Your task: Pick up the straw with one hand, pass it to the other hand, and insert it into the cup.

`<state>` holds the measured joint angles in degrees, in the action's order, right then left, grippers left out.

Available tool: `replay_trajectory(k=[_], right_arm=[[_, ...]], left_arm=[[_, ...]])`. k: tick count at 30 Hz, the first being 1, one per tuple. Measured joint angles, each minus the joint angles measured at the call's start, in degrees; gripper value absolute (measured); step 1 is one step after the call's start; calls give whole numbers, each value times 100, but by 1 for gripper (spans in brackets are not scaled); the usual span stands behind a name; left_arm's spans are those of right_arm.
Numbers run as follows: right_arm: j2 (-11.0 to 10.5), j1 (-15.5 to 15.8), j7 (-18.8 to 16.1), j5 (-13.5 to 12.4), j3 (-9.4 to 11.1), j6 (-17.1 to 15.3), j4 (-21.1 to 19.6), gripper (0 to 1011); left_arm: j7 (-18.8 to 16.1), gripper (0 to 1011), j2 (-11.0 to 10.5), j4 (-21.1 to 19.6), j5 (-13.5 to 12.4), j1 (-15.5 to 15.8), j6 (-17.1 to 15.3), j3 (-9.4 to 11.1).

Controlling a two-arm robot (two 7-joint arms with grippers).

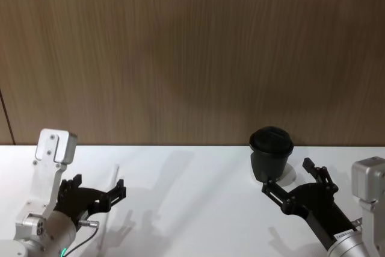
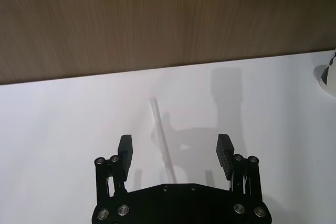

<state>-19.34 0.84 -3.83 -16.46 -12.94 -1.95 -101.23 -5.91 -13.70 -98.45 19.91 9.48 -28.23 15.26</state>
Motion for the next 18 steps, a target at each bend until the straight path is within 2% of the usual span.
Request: replay_trajectory(k=[10,18], right_arm=[[0,0,0,0,0,0,0,1001],[0,0,0,0,0,0,0,1001]], left_arm=[[-48,1003,138,29,100,-175,-168,-113],[-78,1002,166,-11,101,-289,-242,-151]])
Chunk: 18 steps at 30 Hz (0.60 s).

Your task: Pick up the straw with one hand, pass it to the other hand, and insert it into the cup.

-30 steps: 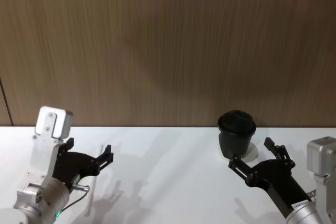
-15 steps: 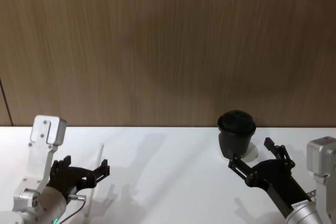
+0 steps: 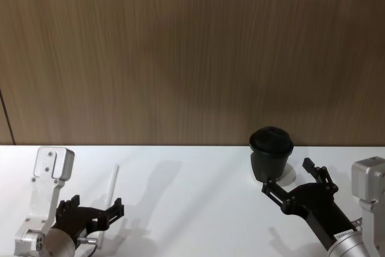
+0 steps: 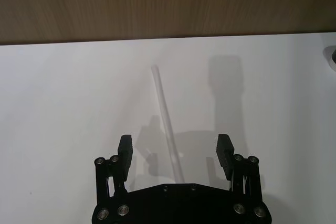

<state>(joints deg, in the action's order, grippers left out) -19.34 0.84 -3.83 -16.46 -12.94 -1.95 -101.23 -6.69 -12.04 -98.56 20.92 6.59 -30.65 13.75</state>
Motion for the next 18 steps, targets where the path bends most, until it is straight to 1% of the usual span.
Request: replay_trajectory(k=[5,12,18], right_arm=[[0,0,0,0,0,0,0,1001],[0,0,0,0,0,0,0,1001],[0,0,0,0,0,0,0,1001]], left_arm=[[-21,1003,-8,-13,-82,-21,-2,21],[-70,1003,-40,16,-305,7,70,126],[-78,1003,-15,99,-367,47,83,156]])
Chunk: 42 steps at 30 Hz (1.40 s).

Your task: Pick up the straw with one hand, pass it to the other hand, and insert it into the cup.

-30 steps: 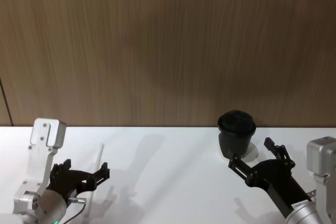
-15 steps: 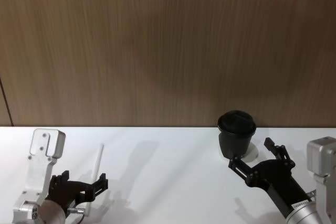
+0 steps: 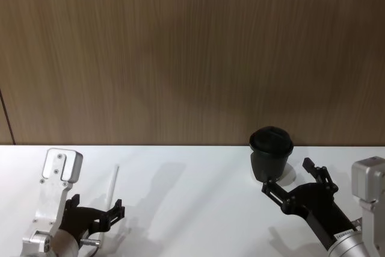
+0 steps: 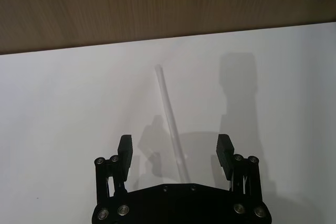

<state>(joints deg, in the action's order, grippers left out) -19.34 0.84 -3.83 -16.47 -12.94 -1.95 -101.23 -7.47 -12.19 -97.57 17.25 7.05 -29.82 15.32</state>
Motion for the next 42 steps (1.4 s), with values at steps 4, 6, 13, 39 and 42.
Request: replay_trajectory(k=[4,6,13,39,42], right_arm=[[0,0,0,0,0,0,0,1001],[0,0,0,0,0,0,0,1001],[0,0,0,0,0,0,0,1001],[0,0,0,0,0,0,0,1001],[0,0,0,0,0,0,0,1001]], left_arm=[[7,1002,53,88,5,28,-4,-7],[21,1003,98,156,27,44,-20,-25],[84,1003,223,380,124,109,-72,-87],[216,1000,423,895,69,443,-194,-66],[223,992,433,920,60,462,-200,-62]])
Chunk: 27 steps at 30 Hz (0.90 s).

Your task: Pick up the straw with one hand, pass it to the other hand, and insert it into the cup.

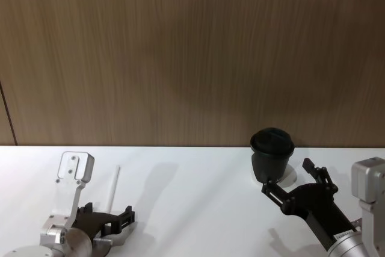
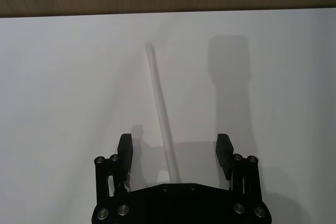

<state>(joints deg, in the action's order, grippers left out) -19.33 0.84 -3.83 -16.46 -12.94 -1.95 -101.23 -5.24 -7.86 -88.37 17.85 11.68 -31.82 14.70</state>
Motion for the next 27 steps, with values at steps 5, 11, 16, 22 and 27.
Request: replay_trajectory(k=[5,11,16,22,27], right_arm=[[0,0,0,0,0,0,0,1001],[0,0,0,0,0,0,0,1001],[0,0,0,0,0,0,0,1001],[0,0,0,0,0,0,0,1001],[0,0,0,0,0,0,1,1001]], left_arm=[[9,975,13,32,-9,25,-9,8],[16,952,21,52,-14,40,-17,12],[22,916,28,66,-19,47,-21,15],[31,1004,31,76,-20,52,-25,20],[33,1004,33,83,-21,55,-27,22]])
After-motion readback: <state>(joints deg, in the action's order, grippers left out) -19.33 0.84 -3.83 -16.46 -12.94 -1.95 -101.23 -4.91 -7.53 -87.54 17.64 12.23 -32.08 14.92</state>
